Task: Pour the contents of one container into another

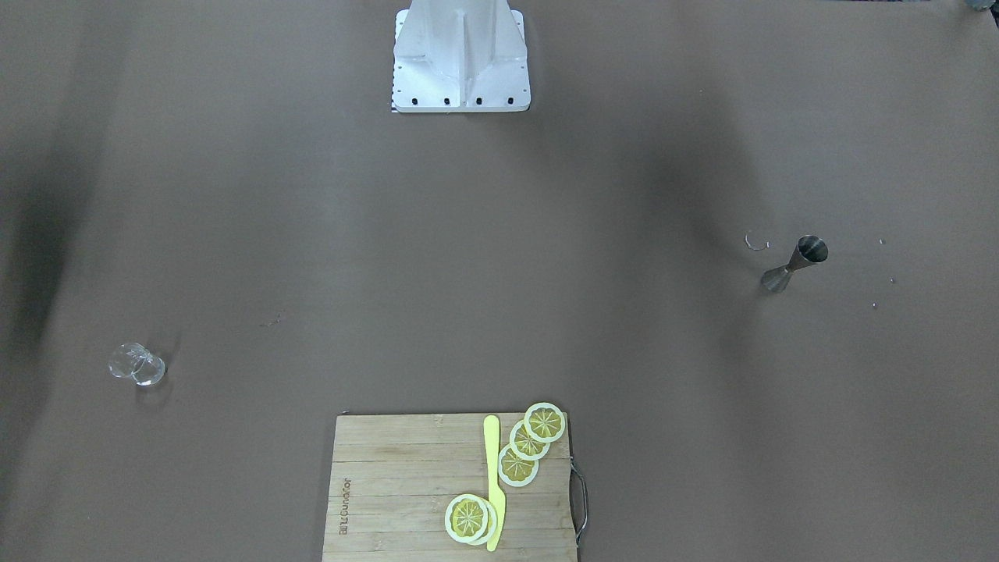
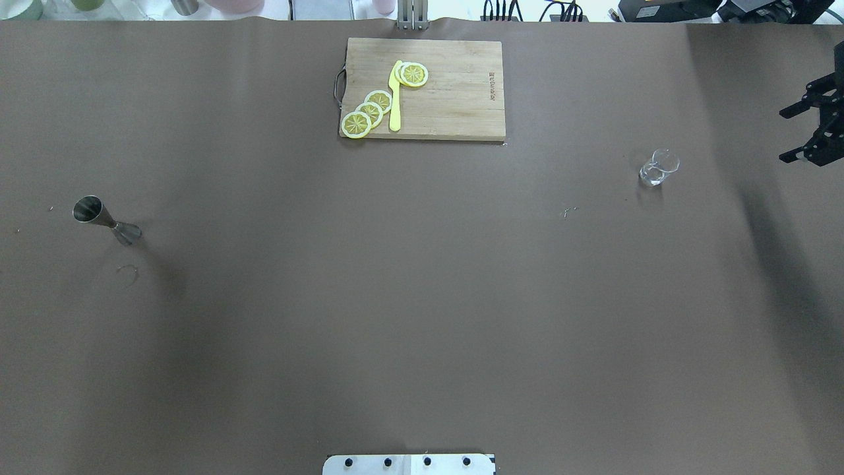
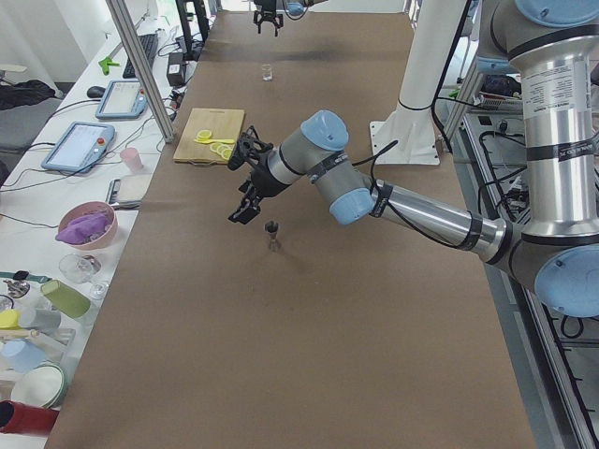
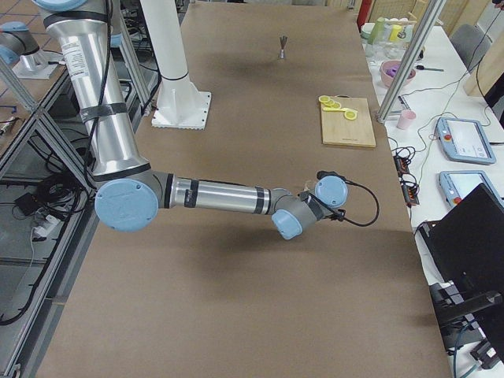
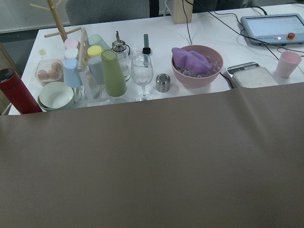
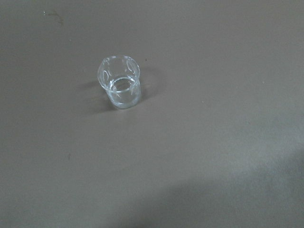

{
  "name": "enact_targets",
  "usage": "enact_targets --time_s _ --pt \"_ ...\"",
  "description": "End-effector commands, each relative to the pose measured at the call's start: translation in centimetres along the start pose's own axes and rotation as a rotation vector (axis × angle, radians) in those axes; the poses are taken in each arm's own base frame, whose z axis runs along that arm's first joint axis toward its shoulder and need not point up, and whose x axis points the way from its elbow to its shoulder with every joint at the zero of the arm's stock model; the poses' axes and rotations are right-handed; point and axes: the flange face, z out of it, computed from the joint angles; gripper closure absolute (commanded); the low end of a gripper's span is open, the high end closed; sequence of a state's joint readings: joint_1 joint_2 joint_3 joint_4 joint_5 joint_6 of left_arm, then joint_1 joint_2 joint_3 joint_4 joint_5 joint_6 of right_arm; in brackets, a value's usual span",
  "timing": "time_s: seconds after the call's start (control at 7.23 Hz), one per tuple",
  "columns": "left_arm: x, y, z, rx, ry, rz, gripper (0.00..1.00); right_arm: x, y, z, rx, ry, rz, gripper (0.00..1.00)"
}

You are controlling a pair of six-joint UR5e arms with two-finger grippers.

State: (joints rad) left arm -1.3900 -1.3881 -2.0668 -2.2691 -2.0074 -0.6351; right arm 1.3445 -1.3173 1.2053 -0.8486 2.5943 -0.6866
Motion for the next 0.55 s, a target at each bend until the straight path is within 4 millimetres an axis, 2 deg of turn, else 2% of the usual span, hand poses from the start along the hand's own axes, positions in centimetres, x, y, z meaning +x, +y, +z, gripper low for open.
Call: enact_targets --time_s 0.0,0.28,0.41 --pt "2.4 2.8 1.3 0.108 -0.002 -0.013 0.05 0.6 -3.9 1.1 0.045 -0.044 -0.060 0.00" --pt "3.9 6.5 2.4 0.181 -0.012 -0.024 0.05 -0.1 -6.0 3.5 0.052 -0.078 -0.105 0.00" --pt "4.9 8.8 3.1 0.218 -0.025 -0.029 0.05 0.2 -6.9 4.7 0.050 -0.091 -0.116 0.00"
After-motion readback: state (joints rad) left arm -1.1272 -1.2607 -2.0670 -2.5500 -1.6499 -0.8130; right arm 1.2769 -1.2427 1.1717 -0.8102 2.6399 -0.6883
